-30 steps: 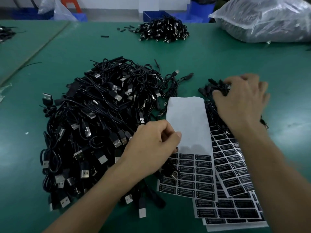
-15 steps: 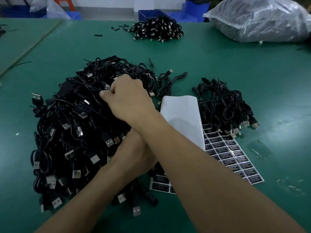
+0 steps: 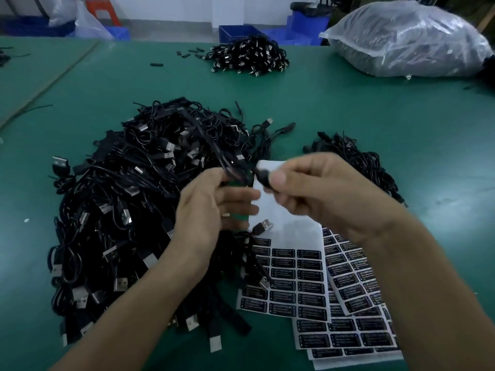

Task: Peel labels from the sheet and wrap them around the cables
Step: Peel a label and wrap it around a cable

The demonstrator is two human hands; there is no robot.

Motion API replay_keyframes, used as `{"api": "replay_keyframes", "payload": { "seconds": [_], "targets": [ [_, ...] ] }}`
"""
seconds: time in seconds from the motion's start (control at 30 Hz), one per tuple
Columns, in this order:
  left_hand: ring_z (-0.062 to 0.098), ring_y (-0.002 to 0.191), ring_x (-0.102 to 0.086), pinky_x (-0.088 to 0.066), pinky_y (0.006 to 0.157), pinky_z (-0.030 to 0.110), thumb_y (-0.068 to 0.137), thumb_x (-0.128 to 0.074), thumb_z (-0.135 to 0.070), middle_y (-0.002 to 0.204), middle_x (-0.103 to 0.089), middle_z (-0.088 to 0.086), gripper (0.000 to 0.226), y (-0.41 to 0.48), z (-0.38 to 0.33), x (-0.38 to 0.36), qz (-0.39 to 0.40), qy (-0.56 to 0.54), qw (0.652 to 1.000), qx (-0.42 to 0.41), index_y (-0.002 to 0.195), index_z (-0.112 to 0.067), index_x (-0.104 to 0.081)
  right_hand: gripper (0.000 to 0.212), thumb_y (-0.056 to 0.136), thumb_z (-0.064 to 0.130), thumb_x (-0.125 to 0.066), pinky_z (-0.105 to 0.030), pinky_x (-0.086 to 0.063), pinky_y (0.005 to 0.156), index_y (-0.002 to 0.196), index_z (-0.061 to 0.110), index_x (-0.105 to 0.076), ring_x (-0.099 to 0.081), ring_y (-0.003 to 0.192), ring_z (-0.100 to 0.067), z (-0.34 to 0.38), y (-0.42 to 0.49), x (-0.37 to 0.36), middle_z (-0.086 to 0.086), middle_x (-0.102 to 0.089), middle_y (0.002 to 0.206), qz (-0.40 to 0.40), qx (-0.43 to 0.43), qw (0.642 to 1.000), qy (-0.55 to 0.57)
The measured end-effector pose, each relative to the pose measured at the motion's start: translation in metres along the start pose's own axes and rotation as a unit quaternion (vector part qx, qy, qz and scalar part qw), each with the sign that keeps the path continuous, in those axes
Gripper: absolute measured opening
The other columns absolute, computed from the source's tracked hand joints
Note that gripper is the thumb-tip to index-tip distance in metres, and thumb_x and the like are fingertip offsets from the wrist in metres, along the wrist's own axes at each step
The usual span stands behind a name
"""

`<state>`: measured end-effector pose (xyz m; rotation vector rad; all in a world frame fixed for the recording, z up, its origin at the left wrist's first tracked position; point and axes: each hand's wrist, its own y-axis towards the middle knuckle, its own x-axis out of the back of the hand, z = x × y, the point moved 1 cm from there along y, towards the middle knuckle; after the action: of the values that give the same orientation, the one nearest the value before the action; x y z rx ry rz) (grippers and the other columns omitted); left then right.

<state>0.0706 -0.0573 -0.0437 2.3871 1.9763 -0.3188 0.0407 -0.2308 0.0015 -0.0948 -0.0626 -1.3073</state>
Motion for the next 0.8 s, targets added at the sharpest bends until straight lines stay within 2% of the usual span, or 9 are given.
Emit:
{"api": "replay_keyframes", "payload": {
  "seconds": [0.1, 0.23, 0.3, 0.37, 0.53, 0.67, 0.73, 0.8],
  "targets": [
    [0.021, 0.068, -0.073, -0.056, 0.053, 0.026, 0.105, -0.027, -0.021, 0.088, -0.078, 0.013, 0.042, -0.003, -0.003, 0.001, -0.009, -0.113, 0.993, -0.007, 0.108, -0.011, -0.068, 0.018, 0.069, 0.041, -0.078, -0.012, -0.039, 0.053, 0.063, 0.025, -0.074, -0.047, 0.054, -0.001, -0.011, -0.020, 0.005, 0.007, -0.062, 0.059, 0.046, -0.044, 0.998, -0.019],
    [0.023, 0.070, -0.073, -0.057, 0.055, 0.027, 0.104, -0.019, -0.028, 0.089, -0.078, 0.016, 0.053, -0.006, -0.005, 0.004, 0.003, -0.180, 0.984, -0.020, 0.114, -0.008, -0.066, 0.019, 0.072, 0.037, -0.078, -0.012, -0.032, 0.045, 0.059, 0.023, -0.073, -0.042, 0.046, 0.000, -0.028, -0.034, 0.003, 0.008, -0.058, 0.052, 0.082, -0.073, 0.994, -0.013],
    [0.022, 0.067, -0.073, -0.057, 0.053, 0.027, 0.107, -0.017, -0.037, 0.084, -0.077, 0.014, 0.060, -0.003, -0.004, 0.005, -0.003, -0.184, 0.983, -0.011, 0.109, -0.008, -0.069, 0.022, 0.071, 0.035, -0.080, -0.016, -0.028, 0.044, 0.057, 0.020, -0.071, -0.039, 0.043, -0.005, -0.035, -0.038, 0.004, 0.007, -0.055, 0.049, 0.085, -0.093, 0.992, -0.008],
    [0.018, 0.058, -0.069, -0.055, 0.050, 0.026, 0.109, -0.022, -0.040, 0.072, -0.074, 0.007, 0.056, -0.002, -0.003, 0.004, -0.016, -0.167, 0.986, -0.003, 0.104, -0.010, -0.069, 0.019, 0.072, 0.029, -0.081, -0.017, -0.029, 0.044, 0.058, 0.019, -0.072, -0.038, 0.042, -0.005, -0.039, -0.041, 0.004, 0.007, -0.054, 0.049, 0.105, -0.100, 0.989, -0.001],
    [0.010, 0.038, -0.043, -0.040, 0.038, 0.022, 0.109, -0.032, -0.033, 0.050, -0.047, -0.004, 0.043, -0.001, -0.002, 0.005, -0.025, -0.131, 0.991, -0.001, 0.097, -0.012, -0.068, 0.009, 0.074, 0.026, -0.084, -0.016, -0.033, 0.040, 0.071, 0.020, -0.079, -0.043, 0.041, -0.006, -0.042, -0.044, -0.005, -0.007, -0.060, 0.060, 0.181, -0.106, 0.978, 0.008],
    [0.007, 0.032, -0.025, -0.031, 0.034, 0.021, 0.108, -0.033, -0.040, 0.045, -0.028, -0.006, 0.045, -0.001, -0.004, 0.007, 0.021, -0.147, 0.989, 0.004, 0.100, -0.014, -0.069, 0.004, 0.082, 0.020, -0.081, -0.016, -0.032, 0.039, 0.079, 0.022, -0.079, -0.044, 0.039, -0.005, -0.043, -0.041, -0.021, 0.004, -0.065, 0.059, 0.226, -0.111, 0.968, 0.016],
    [0.007, 0.031, -0.022, -0.029, 0.034, 0.019, 0.107, -0.028, -0.050, 0.043, -0.025, -0.006, 0.056, -0.001, -0.006, 0.008, 0.052, -0.152, 0.987, 0.002, 0.100, -0.017, -0.072, 0.002, 0.084, 0.022, -0.080, -0.016, -0.033, 0.040, 0.083, 0.021, -0.079, -0.046, 0.039, -0.005, -0.045, -0.040, -0.030, 0.000, -0.066, 0.060, 0.241, -0.116, 0.963, -0.012],
    [0.007, 0.031, -0.021, -0.029, 0.034, 0.019, 0.107, -0.025, -0.052, 0.043, -0.025, -0.006, 0.062, 0.000, -0.007, 0.009, 0.079, -0.137, 0.987, -0.006, 0.100, -0.018, -0.076, 0.007, 0.086, 0.027, -0.078, -0.016, -0.036, 0.040, 0.089, 0.020, -0.079, -0.049, 0.039, -0.006, -0.044, -0.040, -0.034, -0.010, -0.070, 0.071, 0.244, -0.118, 0.962, -0.043]
  ]
}}
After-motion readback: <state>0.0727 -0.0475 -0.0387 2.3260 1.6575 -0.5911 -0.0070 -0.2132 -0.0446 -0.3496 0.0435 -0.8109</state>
